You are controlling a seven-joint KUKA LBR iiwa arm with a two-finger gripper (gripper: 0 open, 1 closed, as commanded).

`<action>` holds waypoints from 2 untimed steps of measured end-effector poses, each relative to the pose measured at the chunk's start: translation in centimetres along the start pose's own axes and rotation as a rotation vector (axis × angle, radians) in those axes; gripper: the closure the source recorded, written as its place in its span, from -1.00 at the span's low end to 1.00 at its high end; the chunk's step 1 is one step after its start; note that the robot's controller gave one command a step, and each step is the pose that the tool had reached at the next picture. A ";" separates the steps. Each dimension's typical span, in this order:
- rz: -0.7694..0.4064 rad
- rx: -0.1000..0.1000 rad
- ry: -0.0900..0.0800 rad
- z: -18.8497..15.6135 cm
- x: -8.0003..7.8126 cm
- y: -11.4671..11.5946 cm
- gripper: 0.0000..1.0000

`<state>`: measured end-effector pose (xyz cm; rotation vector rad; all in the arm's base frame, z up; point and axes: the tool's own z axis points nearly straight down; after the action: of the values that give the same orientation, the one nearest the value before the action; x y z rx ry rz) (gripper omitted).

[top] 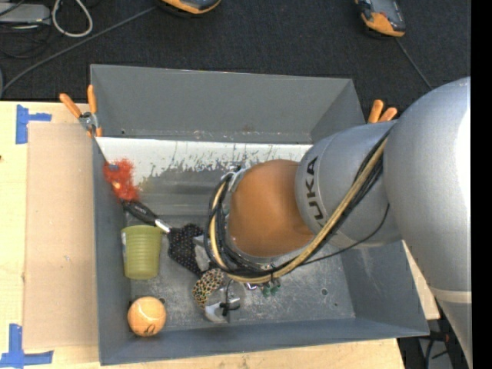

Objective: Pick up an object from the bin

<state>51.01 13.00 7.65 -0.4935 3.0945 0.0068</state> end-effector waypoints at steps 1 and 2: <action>-0.547 -0.004 0.003 0.4 -4.2 -0.3 1.00; -0.543 -0.005 0.003 0.5 -4.4 -0.4 1.00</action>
Offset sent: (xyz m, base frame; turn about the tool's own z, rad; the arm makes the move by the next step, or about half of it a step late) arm 0.0000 0.0000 0.0000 0.0000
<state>55.33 14.01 7.21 -1.3066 2.8509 0.0097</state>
